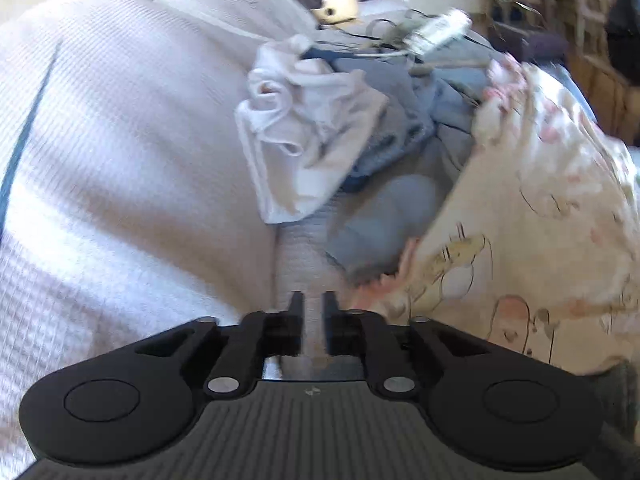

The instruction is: Fold clothes

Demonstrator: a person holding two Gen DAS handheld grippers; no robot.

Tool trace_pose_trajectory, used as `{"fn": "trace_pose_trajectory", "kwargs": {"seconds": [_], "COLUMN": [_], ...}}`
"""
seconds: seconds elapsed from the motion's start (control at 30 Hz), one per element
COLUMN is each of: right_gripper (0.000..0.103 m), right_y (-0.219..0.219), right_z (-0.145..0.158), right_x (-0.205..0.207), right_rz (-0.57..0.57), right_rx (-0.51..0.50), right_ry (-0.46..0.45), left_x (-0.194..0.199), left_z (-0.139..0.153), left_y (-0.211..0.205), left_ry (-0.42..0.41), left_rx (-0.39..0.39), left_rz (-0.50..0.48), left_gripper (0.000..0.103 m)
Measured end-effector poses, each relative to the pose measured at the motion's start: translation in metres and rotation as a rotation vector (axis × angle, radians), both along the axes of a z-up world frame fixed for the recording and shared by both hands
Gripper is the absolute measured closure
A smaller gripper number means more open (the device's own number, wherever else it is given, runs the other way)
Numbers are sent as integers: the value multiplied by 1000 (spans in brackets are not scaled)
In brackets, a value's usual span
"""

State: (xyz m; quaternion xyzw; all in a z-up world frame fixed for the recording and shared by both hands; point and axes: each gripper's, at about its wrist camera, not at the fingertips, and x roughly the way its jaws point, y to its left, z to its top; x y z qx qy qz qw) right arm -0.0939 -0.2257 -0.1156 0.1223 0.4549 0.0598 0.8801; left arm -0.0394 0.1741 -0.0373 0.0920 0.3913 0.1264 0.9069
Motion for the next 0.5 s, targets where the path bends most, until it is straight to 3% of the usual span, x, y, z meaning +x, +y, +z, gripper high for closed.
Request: {"fn": "trace_pose_trajectory", "kwargs": {"seconds": [0.13, 0.2, 0.3, 0.5], "right_gripper": [90, 83, 82, 82], "right_y": [-3, -5, -6, 28], "right_z": [0, -1, -2, -34], "right_x": [6, 11, 19, 54], "right_rz": [9, 2, 6, 42], "right_rx": [-12, -2, 45, 123], "right_ry": [23, 38, 53, 154], "left_x": [-9, -9, -2, 24], "left_z": [8, 9, 2, -23], "left_y": [14, 16, 10, -13], "left_ry": [-19, -29, -23, 17], "left_rx": [-44, -76, -111, -139], "left_rz": [48, 48, 26, -45], "left_gripper": [70, 65, 59, 58]}}
